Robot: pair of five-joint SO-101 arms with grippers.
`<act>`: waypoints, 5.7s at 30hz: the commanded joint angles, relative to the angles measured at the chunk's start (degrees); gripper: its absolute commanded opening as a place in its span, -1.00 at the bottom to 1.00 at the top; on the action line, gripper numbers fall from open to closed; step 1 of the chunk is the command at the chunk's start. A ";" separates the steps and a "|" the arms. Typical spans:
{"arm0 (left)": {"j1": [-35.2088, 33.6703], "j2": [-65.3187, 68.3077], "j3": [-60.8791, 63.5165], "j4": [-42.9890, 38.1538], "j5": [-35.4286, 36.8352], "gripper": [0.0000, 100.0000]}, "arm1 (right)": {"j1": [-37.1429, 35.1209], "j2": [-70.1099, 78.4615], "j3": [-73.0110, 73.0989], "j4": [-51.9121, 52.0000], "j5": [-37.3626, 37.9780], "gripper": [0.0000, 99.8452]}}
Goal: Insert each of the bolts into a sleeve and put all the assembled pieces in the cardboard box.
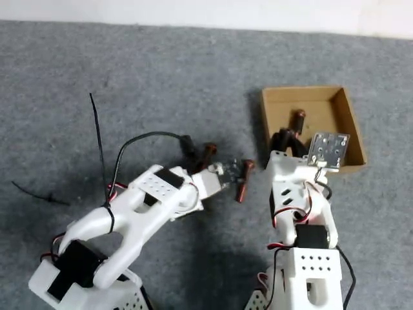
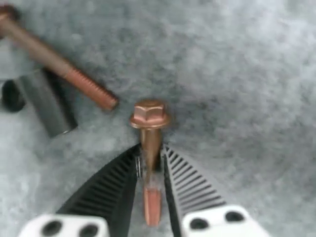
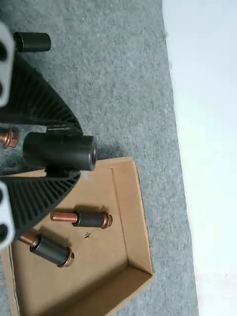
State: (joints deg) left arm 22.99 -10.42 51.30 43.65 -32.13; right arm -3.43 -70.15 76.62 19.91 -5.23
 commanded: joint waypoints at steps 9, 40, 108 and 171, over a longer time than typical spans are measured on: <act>-1.98 -39.08 19.65 -6.77 6.42 -0.99 | 0.48 -1.36 -0.40 -1.71 -0.35 -0.99; -17.98 -92.44 30.29 -7.56 54.86 -0.98 | -14.37 -1.36 6.55 -12.70 7.74 -0.99; 0.31 -91.91 45.93 -47.82 59.78 -0.99 | -31.52 -35.21 20.88 -2.95 21.80 -0.99; 6.99 -92.35 45.85 -29.45 64.35 -0.99 | -32.92 -35.21 20.70 0.84 24.26 -0.99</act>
State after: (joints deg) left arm 28.79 -102.73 96.04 13.14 31.43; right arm -36.75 -104.09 95.96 23.16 19.65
